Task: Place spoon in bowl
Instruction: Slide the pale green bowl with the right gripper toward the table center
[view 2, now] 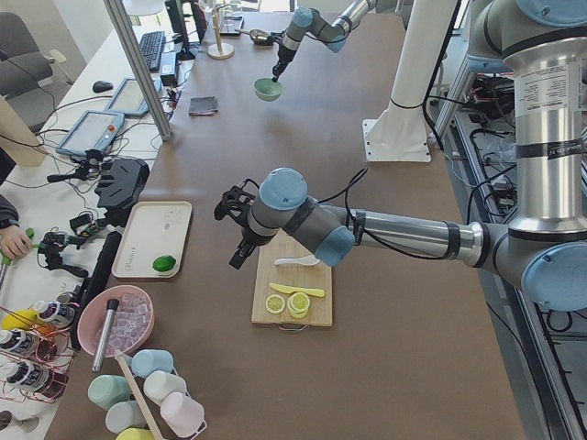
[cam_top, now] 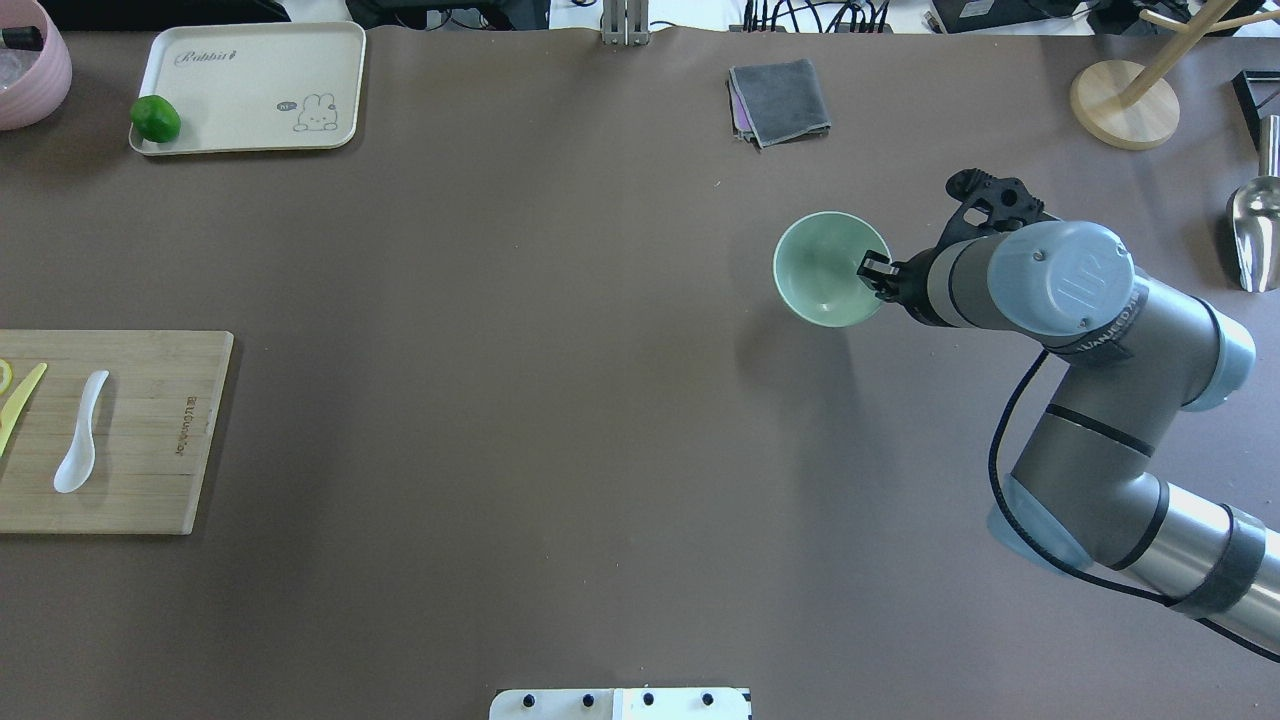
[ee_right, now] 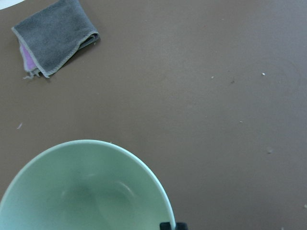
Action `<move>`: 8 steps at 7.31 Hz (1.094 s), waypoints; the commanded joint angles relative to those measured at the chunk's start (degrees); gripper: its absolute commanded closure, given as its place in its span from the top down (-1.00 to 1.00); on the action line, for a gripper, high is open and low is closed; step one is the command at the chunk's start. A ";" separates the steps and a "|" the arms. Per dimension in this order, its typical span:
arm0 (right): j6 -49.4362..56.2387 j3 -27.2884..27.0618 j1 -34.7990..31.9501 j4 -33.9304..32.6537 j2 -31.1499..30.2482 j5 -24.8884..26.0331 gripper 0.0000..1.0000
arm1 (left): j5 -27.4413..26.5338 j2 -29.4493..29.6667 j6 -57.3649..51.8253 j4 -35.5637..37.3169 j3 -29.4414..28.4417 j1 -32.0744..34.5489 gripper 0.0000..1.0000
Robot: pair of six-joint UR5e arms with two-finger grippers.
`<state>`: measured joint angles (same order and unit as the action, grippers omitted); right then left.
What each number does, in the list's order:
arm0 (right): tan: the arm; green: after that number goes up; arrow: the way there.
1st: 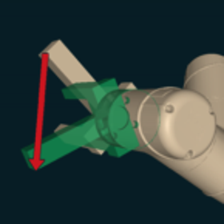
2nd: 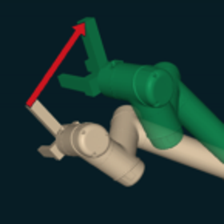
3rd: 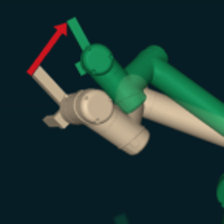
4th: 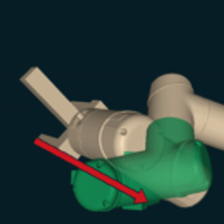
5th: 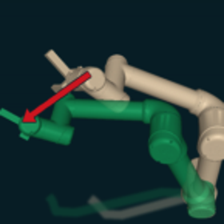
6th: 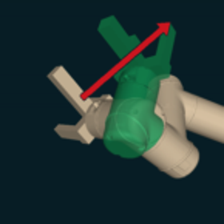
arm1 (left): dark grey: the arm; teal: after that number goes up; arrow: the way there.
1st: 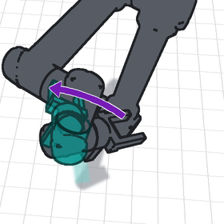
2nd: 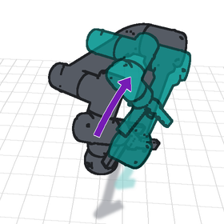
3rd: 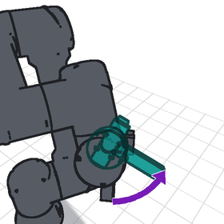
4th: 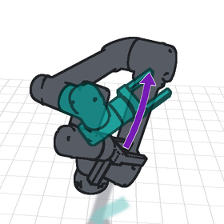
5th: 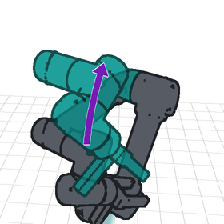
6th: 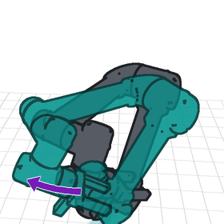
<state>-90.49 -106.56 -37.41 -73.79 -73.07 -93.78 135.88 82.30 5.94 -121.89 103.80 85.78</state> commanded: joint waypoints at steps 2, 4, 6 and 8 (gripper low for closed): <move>-12.30 0.02 8.81 -22.21 17.45 0.26 -1.00 | 0.52 -0.04 0.03 -0.02 0.08 -0.09 0.98; -21.01 8.76 12.61 -25.35 26.62 1.48 -1.00 | 2.02 -0.04 0.12 -0.10 0.08 0.00 0.98; -22.36 15.49 12.97 -24.82 31.40 1.84 -1.00 | 2.02 -0.04 0.12 -0.10 0.08 -0.09 0.97; -21.93 16.55 13.41 -23.77 31.23 1.84 -0.20 | 2.02 -0.04 0.12 -0.10 0.08 -0.09 0.97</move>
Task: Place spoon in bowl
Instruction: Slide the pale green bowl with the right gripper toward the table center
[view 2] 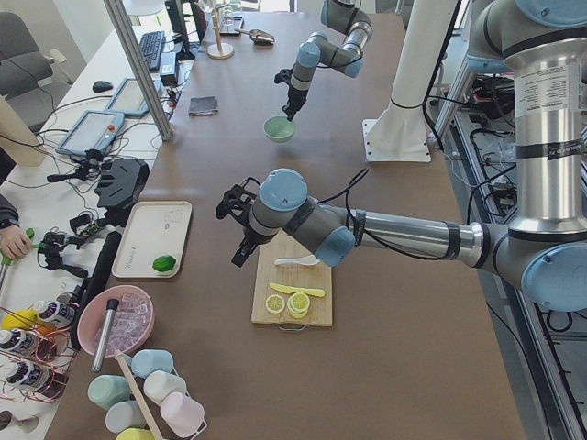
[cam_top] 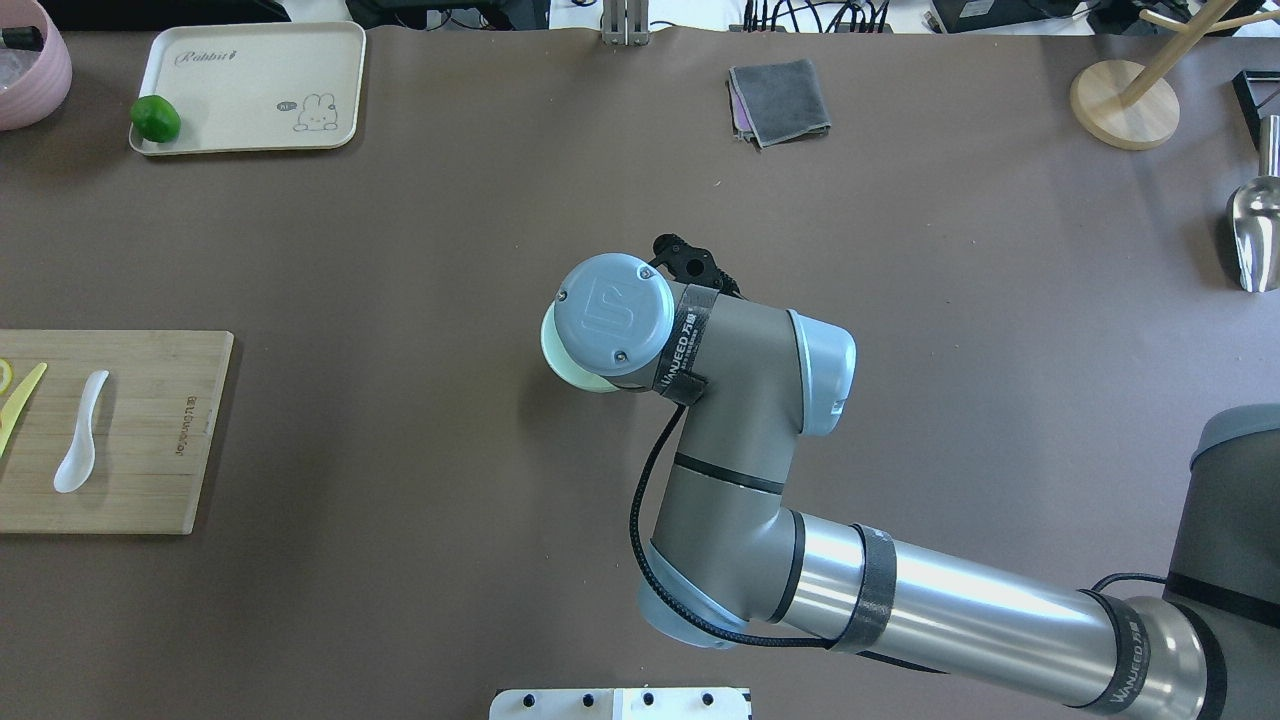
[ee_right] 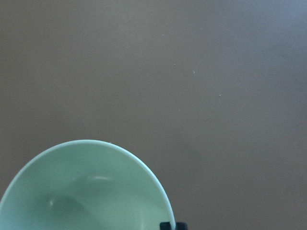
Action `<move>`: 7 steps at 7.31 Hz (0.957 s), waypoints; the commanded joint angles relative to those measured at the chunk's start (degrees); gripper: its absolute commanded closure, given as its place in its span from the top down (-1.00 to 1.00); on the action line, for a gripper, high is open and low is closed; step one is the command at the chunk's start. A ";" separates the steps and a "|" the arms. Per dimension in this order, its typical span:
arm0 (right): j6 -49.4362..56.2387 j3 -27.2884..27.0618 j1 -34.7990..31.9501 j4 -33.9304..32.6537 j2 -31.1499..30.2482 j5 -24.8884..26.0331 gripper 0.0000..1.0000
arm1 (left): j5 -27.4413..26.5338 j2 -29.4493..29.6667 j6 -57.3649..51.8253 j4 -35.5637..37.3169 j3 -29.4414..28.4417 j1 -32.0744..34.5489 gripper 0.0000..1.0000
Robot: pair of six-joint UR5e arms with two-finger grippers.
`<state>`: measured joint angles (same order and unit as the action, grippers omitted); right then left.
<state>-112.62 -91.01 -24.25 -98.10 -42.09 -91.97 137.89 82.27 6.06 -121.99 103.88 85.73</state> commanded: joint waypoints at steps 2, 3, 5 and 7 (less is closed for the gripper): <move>2.30 -0.21 0.08 0.37 0.51 1.69 0.99 | 0.10 0.00 0.26 0.09 0.00 -0.04 0.98; 4.23 -3.18 -1.49 -0.07 0.17 2.05 1.00 | 0.18 0.00 4.00 0.09 0.00 -0.04 0.98; 16.22 -14.57 -7.44 -1.56 -7.43 -2.22 1.00 | 0.19 0.00 19.59 -3.15 0.18 -5.54 0.98; 36.23 -25.14 -19.11 -1.04 -20.60 -14.32 1.00 | -5.92 -3.67 35.53 -10.68 0.26 -13.09 0.97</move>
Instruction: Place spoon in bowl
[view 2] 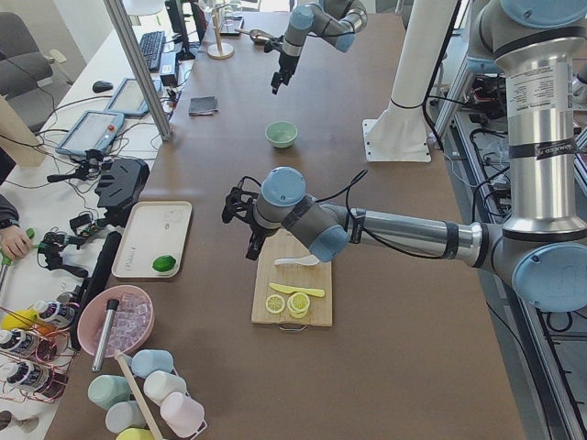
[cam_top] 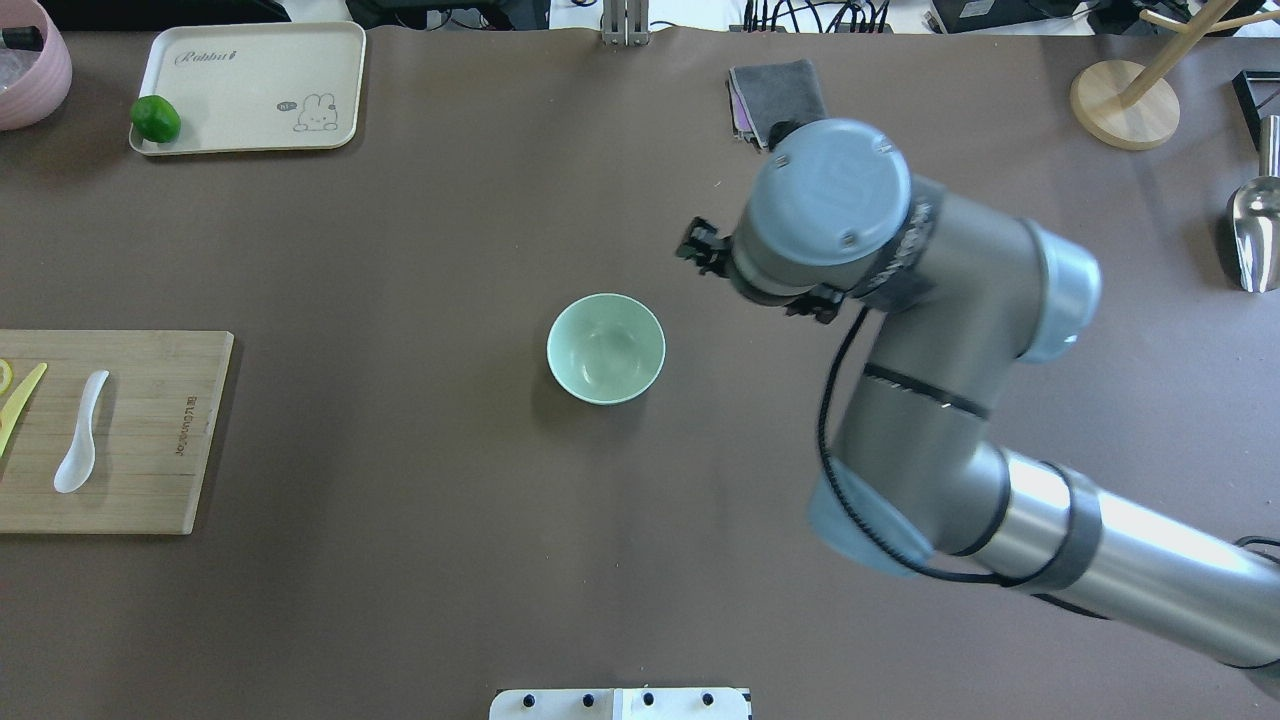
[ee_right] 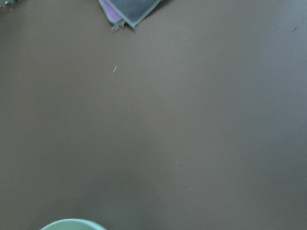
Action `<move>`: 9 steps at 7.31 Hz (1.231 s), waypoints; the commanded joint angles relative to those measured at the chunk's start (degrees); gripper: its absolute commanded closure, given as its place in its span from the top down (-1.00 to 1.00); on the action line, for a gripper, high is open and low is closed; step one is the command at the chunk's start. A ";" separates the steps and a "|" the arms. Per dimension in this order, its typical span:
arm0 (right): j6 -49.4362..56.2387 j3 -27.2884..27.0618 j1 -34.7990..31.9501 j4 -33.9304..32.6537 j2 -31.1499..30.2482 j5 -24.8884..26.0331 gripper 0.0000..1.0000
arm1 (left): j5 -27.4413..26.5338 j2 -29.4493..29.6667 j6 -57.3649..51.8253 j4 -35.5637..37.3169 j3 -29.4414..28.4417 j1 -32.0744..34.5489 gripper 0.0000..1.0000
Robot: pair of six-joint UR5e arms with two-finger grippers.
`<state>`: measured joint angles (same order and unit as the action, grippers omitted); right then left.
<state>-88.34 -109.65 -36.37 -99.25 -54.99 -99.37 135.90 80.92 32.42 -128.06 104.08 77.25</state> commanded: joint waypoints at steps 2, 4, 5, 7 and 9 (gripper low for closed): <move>30.33 -13.19 -18.59 0.20 -18.52 -19.49 1.00 | -13.94 -5.85 20.17 -10.70 -0.02 -14.36 0.95; 48.43 -13.84 -28.88 0.20 -26.36 -27.86 1.00 | -24.41 -5.77 27.76 -11.95 -0.37 -23.51 0.91; 59.75 -13.40 -34.76 0.11 -30.66 -31.55 1.00 | -26.89 -5.07 29.87 -12.04 -1.50 -26.25 0.88; 74.83 -10.95 -44.01 0.03 -36.57 -36.07 1.00 | -29.98 -2.79 29.98 -12.83 -4.92 -27.94 0.56; 83.12 -8.74 -48.25 0.03 -39.30 -36.25 1.00 | -29.99 -0.68 29.98 -15.55 -8.53 -28.73 0.25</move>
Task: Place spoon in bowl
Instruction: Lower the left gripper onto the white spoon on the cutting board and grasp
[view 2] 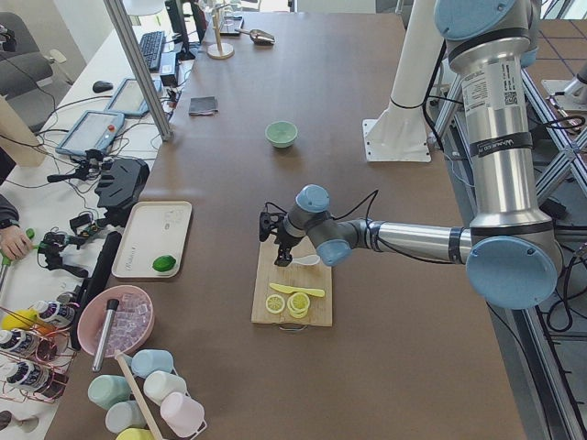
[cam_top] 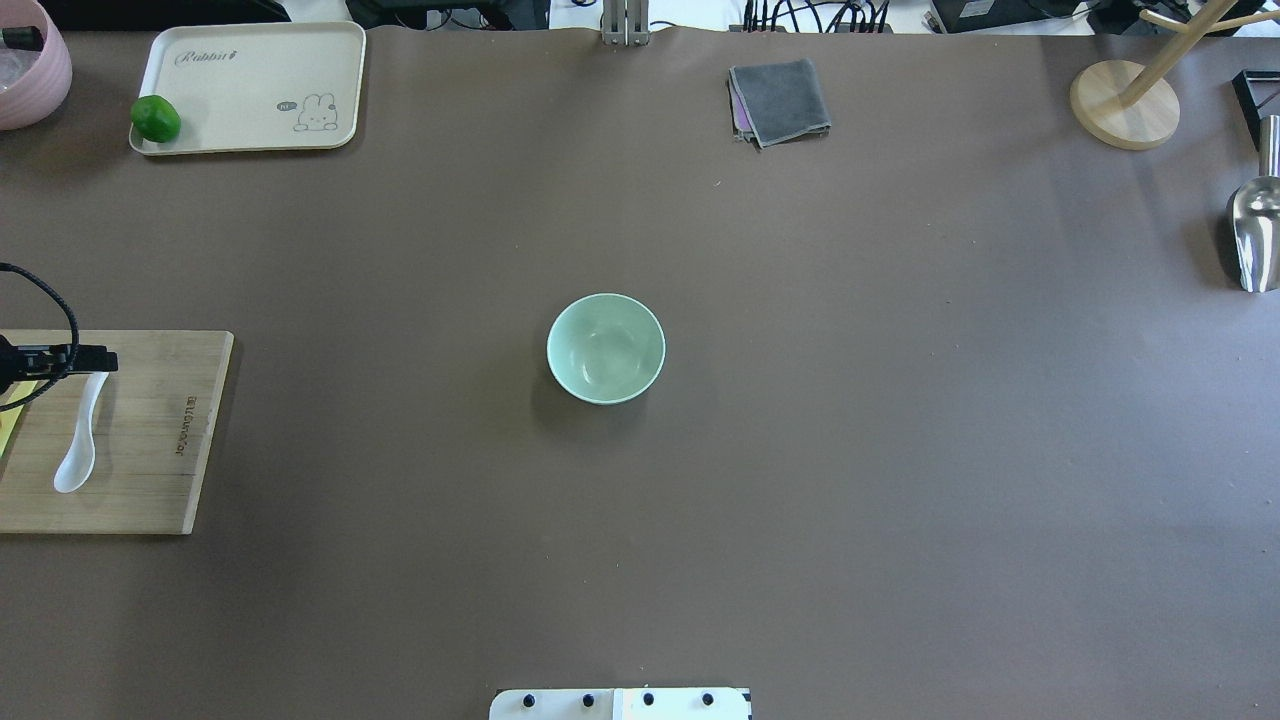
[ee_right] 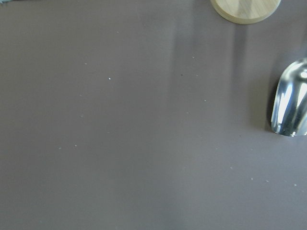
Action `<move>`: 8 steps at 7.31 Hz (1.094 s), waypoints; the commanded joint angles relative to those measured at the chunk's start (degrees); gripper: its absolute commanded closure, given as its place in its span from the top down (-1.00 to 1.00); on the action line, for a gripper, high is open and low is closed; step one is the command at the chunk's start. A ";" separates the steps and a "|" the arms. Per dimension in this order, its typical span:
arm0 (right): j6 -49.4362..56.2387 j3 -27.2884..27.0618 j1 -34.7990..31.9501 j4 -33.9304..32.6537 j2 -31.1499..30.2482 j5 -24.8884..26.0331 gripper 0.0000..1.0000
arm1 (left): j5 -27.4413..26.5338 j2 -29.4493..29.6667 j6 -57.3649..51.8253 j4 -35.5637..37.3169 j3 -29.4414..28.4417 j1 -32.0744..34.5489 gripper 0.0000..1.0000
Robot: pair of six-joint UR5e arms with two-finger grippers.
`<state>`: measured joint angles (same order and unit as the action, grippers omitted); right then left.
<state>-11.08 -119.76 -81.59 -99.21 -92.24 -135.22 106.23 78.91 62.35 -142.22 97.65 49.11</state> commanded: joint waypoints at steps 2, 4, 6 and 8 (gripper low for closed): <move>6.86 1.90 -4.19 -0.02 -2.42 -0.40 1.00 | -0.32 1.25 -0.12 -1.40 -2.11 -1.12 0.15; 6.68 1.81 -4.19 0.07 -2.50 -0.40 1.00 | -0.32 0.37 -0.56 -1.49 -1.85 -1.03 0.11; 6.24 1.55 -4.19 0.07 -2.85 -0.22 1.00 | -0.32 -0.07 -0.39 -1.57 -1.85 -1.12 0.11; 6.24 1.46 -4.19 0.07 -3.21 -0.04 1.00 | -0.32 -1.47 -0.39 -3.67 -2.11 -1.21 0.10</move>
<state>-4.80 -118.25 -85.78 -99.14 -95.17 -135.34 105.91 78.35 61.94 -144.67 95.65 47.97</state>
